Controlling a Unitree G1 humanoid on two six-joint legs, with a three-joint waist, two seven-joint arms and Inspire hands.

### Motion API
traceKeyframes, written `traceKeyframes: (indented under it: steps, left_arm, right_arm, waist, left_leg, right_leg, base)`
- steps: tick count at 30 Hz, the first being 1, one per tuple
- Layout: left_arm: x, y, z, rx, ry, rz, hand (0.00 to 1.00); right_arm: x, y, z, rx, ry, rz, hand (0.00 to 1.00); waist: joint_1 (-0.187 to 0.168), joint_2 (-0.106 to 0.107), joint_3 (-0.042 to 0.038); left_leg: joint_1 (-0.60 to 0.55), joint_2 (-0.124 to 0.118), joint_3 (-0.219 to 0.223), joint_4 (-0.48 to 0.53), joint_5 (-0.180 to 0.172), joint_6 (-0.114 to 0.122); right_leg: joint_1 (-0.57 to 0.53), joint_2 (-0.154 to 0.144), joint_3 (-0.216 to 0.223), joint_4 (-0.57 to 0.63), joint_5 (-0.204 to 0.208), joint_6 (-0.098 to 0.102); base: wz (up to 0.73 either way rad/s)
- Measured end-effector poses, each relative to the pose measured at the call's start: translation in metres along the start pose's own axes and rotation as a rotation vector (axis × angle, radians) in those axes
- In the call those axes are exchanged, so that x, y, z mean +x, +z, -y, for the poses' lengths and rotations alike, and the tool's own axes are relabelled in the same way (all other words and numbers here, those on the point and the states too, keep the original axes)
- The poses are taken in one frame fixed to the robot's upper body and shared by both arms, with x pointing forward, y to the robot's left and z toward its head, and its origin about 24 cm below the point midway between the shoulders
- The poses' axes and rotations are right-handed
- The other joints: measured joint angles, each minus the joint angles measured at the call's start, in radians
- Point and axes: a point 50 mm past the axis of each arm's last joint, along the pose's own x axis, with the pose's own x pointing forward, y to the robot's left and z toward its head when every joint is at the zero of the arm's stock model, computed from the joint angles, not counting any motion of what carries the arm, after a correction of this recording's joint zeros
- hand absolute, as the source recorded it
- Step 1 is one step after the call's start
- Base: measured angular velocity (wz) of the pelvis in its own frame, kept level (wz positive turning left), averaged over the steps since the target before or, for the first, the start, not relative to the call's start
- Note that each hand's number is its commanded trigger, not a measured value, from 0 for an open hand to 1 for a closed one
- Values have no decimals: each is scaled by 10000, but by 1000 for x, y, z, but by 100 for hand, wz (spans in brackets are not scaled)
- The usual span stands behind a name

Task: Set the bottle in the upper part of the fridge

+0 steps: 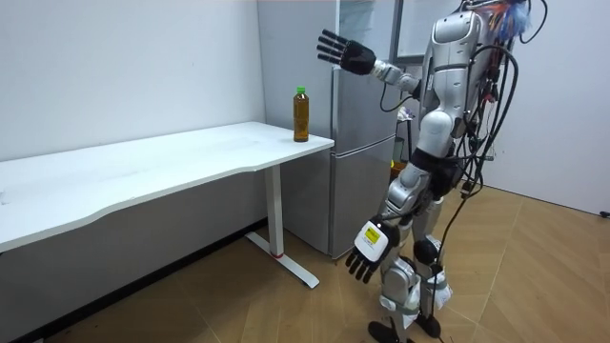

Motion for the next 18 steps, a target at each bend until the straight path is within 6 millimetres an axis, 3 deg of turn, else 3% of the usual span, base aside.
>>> traceKeyframes:
  steps: [8,12,16,18]
  left_arm:
    - [-1,-4,0,168,-3,-191,0]
    - [-2,-11,1,185,-25,-356,0]
    - [-4,-19,3,120,-59,-590,0]
    - [-5,-20,5,104,-105,-637,0]
  right_arm:
    - [-1,-2,7,-39,-1068,-96,0]
    - [-1,-2,9,-116,-1520,-85,0]
    - [-2,-2,15,-435,-2034,-107,0]
    - [-3,-1,19,-579,-2388,-78,0]
  waist:
    - [175,-4,-5]
    - [217,-176,-79]
    - [238,-430,-18]
    - [238,-442,-15]
  left_leg:
    - [-11,-5,-160,-121,9,-29]
    - [-26,-35,-319,-119,25,-36]
    - [-50,-62,-474,-13,22,-33]
    - [-135,-105,-577,71,18,-21]
  right_leg:
    - [16,-7,-265,18,3,6]
    - [85,-32,-542,4,1,10]
    - [170,-44,-690,1,-1,14]
    - [165,-74,-765,-2,-4,23]
  base:
    - [6]
    - [14]
    - [12]
    - [16]
